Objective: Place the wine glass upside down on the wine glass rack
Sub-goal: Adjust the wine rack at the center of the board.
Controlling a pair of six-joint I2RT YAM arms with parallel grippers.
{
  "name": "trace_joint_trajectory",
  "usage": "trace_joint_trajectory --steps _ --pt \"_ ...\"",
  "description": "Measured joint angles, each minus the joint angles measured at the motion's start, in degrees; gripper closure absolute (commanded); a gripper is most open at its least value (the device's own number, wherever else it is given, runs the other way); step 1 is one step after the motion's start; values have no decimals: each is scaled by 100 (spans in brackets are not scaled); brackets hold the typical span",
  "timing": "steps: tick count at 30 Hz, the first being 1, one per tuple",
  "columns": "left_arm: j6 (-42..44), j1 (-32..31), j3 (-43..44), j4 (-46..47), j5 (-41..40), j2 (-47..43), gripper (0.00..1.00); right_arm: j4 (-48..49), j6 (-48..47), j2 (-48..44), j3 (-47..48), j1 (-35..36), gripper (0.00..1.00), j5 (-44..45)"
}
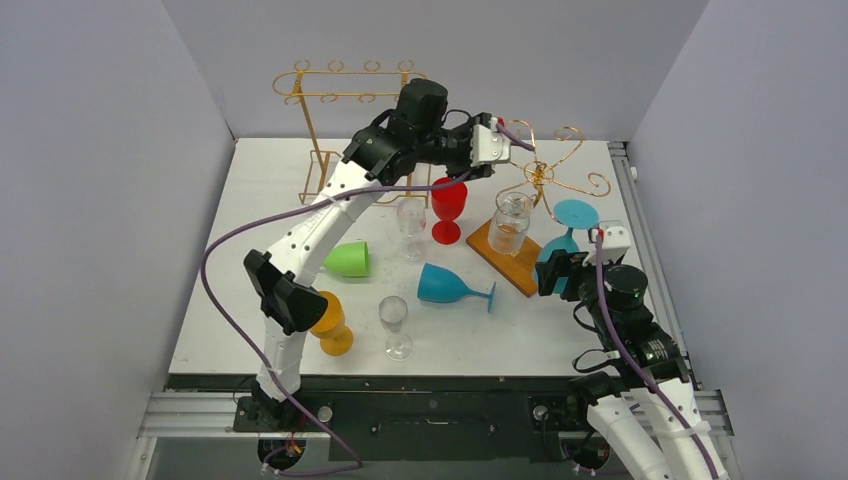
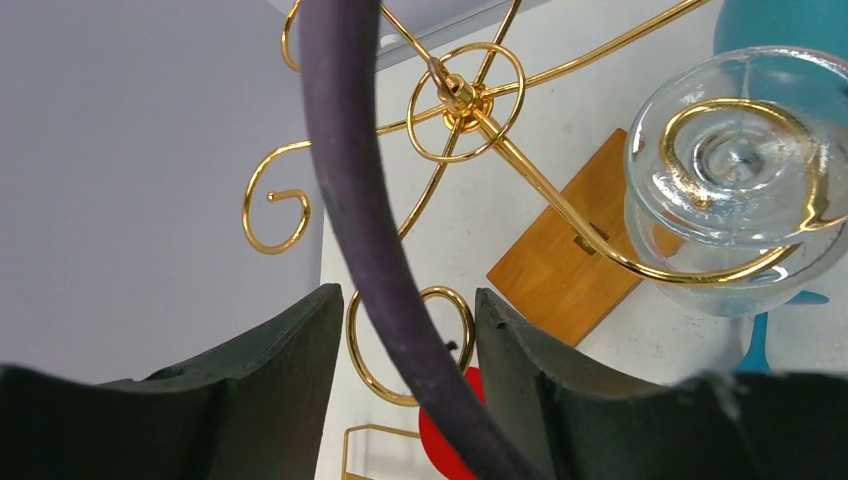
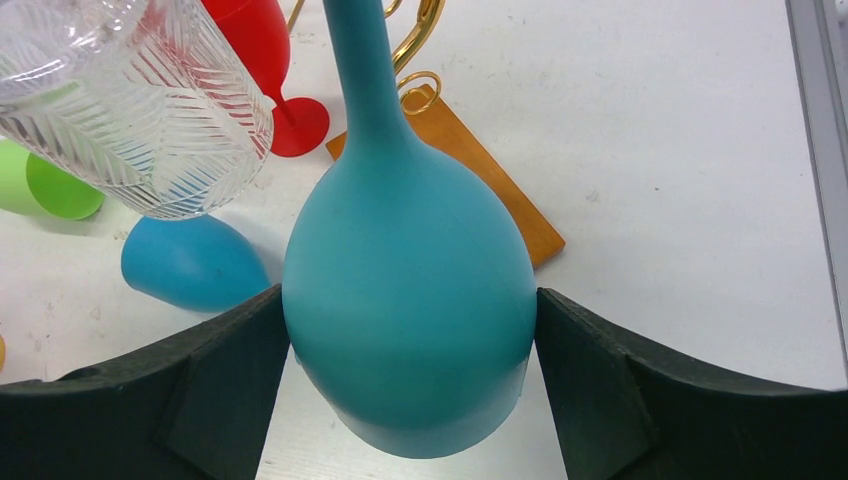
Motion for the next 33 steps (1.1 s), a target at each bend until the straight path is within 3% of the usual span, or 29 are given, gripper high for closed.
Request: trace_joint_trajectory --steps 5,11,17,23,33 --pt "-13 -15 221 -79 -13 280 56 20 87 -7 0 -26 18 -81" --pt "-26 -22 702 -186 -59 686 65 122 199 -42 -44 -26 17 -153" --pt "-39 7 844 -142 -79 798 66 372 315 -103 -173 -26 17 -173" --pt "-72 120 907 103 -131 911 50 592 448 -63 -229 -26 17 -363" --pt "-96 295 909 573 -485 1088 38 885 595 42 -321 -26 17 -656"
